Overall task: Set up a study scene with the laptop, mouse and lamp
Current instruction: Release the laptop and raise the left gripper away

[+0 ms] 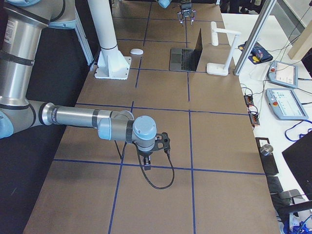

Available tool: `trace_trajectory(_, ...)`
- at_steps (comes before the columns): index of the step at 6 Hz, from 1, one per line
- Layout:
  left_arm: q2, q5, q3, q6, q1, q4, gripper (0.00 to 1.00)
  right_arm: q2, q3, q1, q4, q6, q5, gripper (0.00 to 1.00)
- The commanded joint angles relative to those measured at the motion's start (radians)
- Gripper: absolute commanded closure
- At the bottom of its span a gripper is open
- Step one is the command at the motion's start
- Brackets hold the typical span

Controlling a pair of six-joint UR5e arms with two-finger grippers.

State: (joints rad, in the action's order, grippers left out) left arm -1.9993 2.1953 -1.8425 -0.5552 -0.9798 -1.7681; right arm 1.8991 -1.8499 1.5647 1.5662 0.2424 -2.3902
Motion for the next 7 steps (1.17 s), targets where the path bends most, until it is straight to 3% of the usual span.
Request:
trace_trajectory(1, 0.174, -0.003, -0.082, 0.012, -0.045, -0.001, 0.01, 0.003, -0.005, 0.000, -0.002, 0.000, -0.001, 0.00)
trace_trajectory(5, 0.431, 0.004, -0.031, 0.447, -0.190, 0.038, 0.00, 0.002, -0.054, 0.000, -0.002, 0.000, -0.003, 0.00)
trace_trajectory(7, 0.447, 0.209, -0.040, 0.449, -0.374, 0.287, 0.00, 0.003, -0.091, -0.015, -0.012, -0.009, -0.045, 0.00)
